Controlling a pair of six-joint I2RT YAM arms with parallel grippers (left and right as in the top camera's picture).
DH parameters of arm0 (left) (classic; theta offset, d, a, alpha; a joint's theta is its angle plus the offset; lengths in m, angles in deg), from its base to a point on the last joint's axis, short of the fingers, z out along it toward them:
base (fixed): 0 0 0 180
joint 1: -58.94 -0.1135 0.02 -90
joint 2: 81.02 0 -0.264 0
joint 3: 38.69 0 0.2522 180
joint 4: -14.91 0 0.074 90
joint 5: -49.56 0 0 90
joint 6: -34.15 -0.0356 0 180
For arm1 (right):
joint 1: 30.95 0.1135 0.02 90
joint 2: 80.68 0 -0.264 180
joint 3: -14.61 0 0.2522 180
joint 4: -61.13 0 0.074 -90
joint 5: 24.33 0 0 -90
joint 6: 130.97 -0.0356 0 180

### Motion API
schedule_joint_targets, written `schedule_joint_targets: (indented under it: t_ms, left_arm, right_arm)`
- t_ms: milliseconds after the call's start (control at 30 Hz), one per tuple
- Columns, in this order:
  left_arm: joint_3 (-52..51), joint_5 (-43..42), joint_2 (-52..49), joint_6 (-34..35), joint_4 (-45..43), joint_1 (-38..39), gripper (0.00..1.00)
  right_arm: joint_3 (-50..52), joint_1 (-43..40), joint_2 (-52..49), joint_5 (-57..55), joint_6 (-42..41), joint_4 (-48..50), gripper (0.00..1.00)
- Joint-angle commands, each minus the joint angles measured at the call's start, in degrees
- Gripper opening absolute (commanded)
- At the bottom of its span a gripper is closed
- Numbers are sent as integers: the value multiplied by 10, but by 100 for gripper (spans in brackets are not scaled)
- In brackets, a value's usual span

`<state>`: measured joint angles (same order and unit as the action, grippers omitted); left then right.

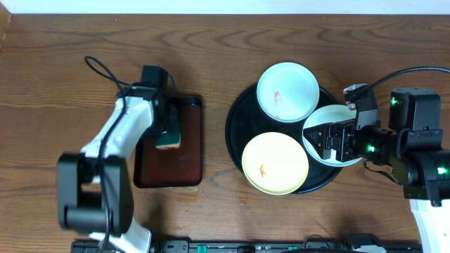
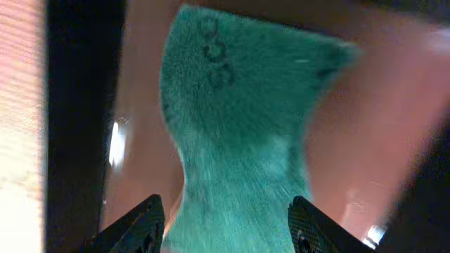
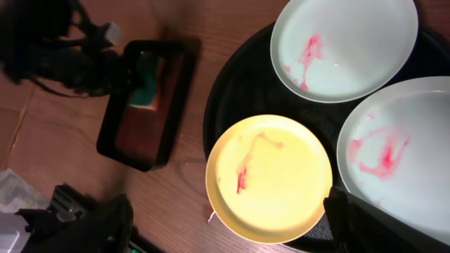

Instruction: Clean dirty plates on tray and stack at the side

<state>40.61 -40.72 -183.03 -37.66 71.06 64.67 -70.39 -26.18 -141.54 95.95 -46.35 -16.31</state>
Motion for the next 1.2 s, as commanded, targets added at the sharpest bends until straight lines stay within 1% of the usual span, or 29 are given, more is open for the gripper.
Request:
schedule_joint_targets:
  t_ms: [0, 33, 133, 167, 200, 367, 533, 633, 733, 900, 1033, 1167]
  left_arm:
    - [-5, 25, -47, 7, -10, 0, 53]
    - [-5, 24, -59, 7, -14, 0, 49]
    - [-5, 23, -81, 7, -22, 0, 24]
    - [-5, 23, -83, 7, -22, 0, 19]
    - [-5, 23, -83, 7, -22, 0, 8]
    - [3, 22, -62, 7, -12, 0, 8]
    - [16, 14, -7, 7, 16, 0, 8]
    - [16, -5, 29, 7, 28, 0, 11]
    - [16, -7, 56, 7, 39, 0, 11]
    - [16, -8, 66, 7, 41, 1, 11]
    - [16, -8, 66, 7, 49, 7, 8]
    - [15, -8, 66, 7, 52, 19, 8]
  right_arm:
    - [-10, 3, 0, 10, 7, -3, 86]
    - [-10, 3, 0, 11, 7, -3, 86]
    - [-10, 3, 0, 11, 7, -4, 86]
    - [-10, 3, 0, 10, 7, -4, 86]
    - [-10, 3, 0, 10, 7, -4, 85]
    - [-10, 3, 0, 10, 7, -4, 83]
    - [-10, 3, 0, 10, 7, -4, 82]
    - [-10, 3, 0, 10, 7, -4, 82]
    - [-10, 3, 0, 10, 7, -5, 82]
    - [-10, 3, 0, -14, 7, -5, 82]
    - [-10, 3, 0, -16, 7, -5, 82]
    - [-10, 3, 0, -16, 7, -5, 82]
